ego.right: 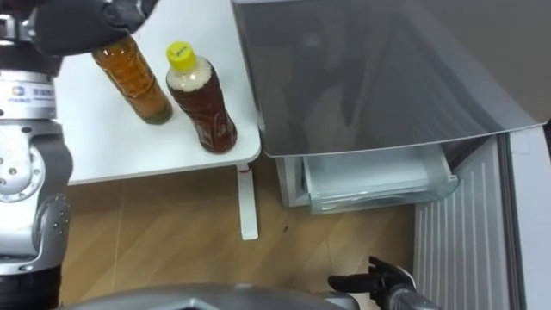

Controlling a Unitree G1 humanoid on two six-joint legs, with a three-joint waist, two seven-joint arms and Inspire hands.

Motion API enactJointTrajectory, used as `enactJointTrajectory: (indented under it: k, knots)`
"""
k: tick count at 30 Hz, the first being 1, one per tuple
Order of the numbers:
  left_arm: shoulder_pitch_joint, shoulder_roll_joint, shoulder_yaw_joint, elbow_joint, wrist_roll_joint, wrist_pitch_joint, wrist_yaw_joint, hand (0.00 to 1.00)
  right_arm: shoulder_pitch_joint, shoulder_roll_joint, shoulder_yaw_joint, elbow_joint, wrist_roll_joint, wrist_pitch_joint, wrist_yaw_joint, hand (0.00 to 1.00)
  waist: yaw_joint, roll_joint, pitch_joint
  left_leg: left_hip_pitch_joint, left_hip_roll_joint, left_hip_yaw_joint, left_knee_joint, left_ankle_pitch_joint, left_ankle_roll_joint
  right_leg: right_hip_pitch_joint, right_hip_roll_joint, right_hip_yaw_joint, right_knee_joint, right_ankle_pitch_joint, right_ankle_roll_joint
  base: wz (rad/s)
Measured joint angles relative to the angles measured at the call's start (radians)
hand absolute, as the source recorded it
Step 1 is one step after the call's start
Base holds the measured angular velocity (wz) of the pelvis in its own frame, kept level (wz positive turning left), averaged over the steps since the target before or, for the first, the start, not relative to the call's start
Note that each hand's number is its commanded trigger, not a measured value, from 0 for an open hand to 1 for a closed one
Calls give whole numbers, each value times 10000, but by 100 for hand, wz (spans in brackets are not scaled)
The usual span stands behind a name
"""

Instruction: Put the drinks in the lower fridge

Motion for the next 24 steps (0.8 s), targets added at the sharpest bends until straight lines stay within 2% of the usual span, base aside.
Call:
enactJointTrajectory:
  k: [7, 15, 24]
  knots:
    - [-21, -56, -295, 0, -2, 224, -1141, 0, -112, 0, 14, 251, 2, 3, 0, 0, -8, 4, -23, 54, 11, 61, 0, 1, 1, 7, -2, 35, 50, 0, 0, -1]
    - [-21, -60, -292, -24, -567, 468, -1844, 0, -182, -9, 37, 331, 43, 139, 13, 0, -18, 30, -57, 85, 22, 110, 26, 18, 25, 1, -10, 66, 136, 1, 1, 0]
    - [-20, -61, -291, -21, -566, 760, -2327, 0, -182, -26, 36, 332, 58, 209, 5, 0, -5, 66, -77, 147, 33, 182, 19, 21, 28, 17, -9, 162, 155, 3, -1, -2]
